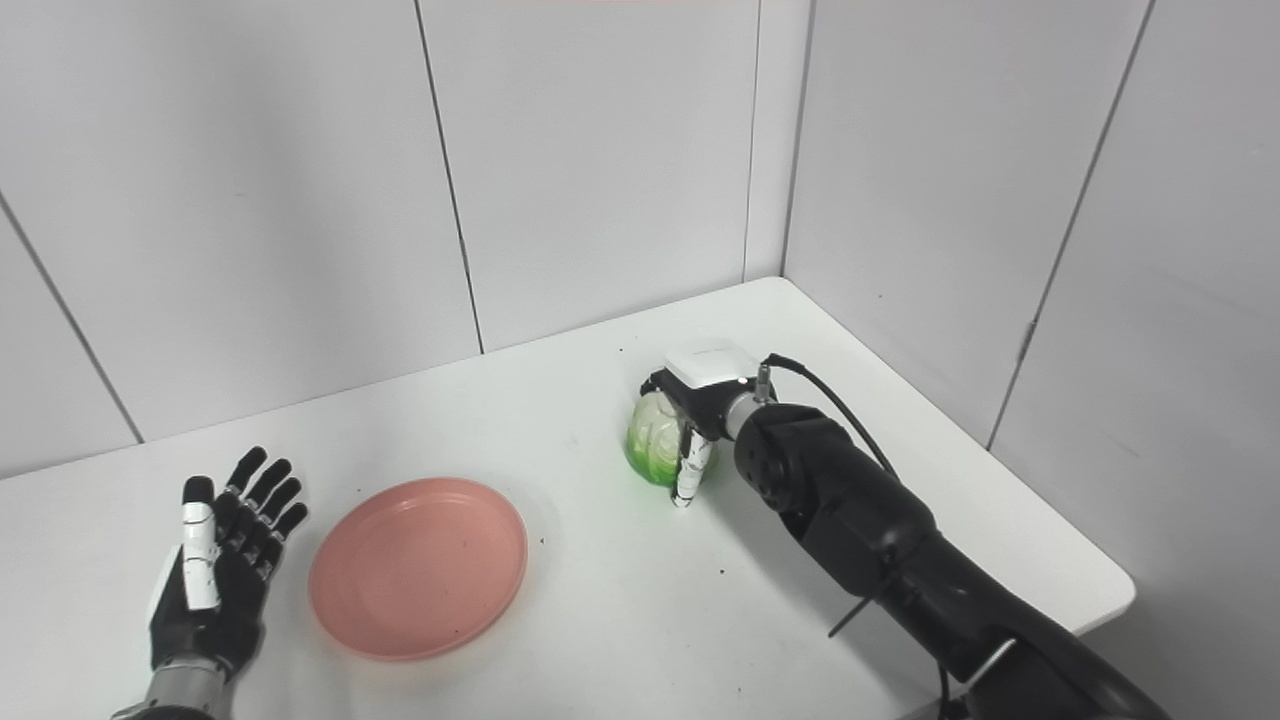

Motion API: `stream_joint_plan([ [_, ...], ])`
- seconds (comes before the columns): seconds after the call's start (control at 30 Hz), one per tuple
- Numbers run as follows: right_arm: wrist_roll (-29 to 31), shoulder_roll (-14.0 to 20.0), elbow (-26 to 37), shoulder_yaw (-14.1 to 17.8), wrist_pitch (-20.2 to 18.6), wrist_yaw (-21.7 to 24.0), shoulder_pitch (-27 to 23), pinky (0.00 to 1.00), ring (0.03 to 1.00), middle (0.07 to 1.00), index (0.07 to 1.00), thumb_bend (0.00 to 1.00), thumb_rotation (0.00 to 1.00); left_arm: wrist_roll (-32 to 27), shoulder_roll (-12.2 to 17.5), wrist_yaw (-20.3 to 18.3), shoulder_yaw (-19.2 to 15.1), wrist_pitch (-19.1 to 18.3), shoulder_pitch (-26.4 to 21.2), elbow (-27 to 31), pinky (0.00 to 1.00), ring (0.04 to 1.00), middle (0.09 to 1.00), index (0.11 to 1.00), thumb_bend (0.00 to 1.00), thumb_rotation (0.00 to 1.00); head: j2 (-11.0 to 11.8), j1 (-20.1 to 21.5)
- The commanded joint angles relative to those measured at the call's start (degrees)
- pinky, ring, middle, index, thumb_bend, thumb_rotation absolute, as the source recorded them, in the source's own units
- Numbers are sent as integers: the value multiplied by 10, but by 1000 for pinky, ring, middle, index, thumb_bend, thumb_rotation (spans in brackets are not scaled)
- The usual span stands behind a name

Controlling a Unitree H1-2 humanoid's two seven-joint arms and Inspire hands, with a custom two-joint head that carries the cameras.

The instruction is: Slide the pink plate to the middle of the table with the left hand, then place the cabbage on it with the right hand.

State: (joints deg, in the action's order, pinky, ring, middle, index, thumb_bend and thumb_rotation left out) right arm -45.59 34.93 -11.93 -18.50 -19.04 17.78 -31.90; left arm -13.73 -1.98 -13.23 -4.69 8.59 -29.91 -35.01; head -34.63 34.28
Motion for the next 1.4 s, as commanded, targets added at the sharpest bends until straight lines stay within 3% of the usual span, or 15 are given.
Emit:
stream_joint_plan([
  [0.0,-14,1,-1,-6,23,-21,-2,355,425,531,530,588,1,-3,-2,0,-1,10,3,4,908,920,910,896,791,955,-2,0],
  [0.1,-28,4,8,-12,20,-29,0,344,419,508,497,527,0,-2,-2,0,0,13,3,4,909,918,909,894,790,961,-3,-2],
  [0.27,-32,7,21,-9,21,-34,0,328,415,504,495,521,0,-7,-5,-1,-2,8,3,5,914,926,917,903,790,956,-2,-8],
  [0.43,-18,5,54,8,23,-33,-7,383,447,523,457,520,0,0,-7,4,2,11,5,10,912,928,916,903,786,970,-6,-20],
  [0.73,28,-44,171,45,4,-2,-41,486,481,531,438,517,0,12,-7,3,19,7,11,22,932,934,922,905,789,997,-6,-64],
  [1.1,58,-118,183,21,32,21,-66,451,464,525,448,518,0,30,-43,39,27,33,20,30,908,909,899,881,743,961,-17,-179],
  [1.23,55,-141,163,-10,49,30,-71,411,450,523,460,519,0,60,-58,63,45,28,28,49,901,904,895,889,746,988,-22,-254],
  [1.37,53,-151,147,-37,65,40,-70,401,443,523,468,519,0,83,-76,89,54,33,32,55,897,888,884,883,730,999,-22,-301],
])
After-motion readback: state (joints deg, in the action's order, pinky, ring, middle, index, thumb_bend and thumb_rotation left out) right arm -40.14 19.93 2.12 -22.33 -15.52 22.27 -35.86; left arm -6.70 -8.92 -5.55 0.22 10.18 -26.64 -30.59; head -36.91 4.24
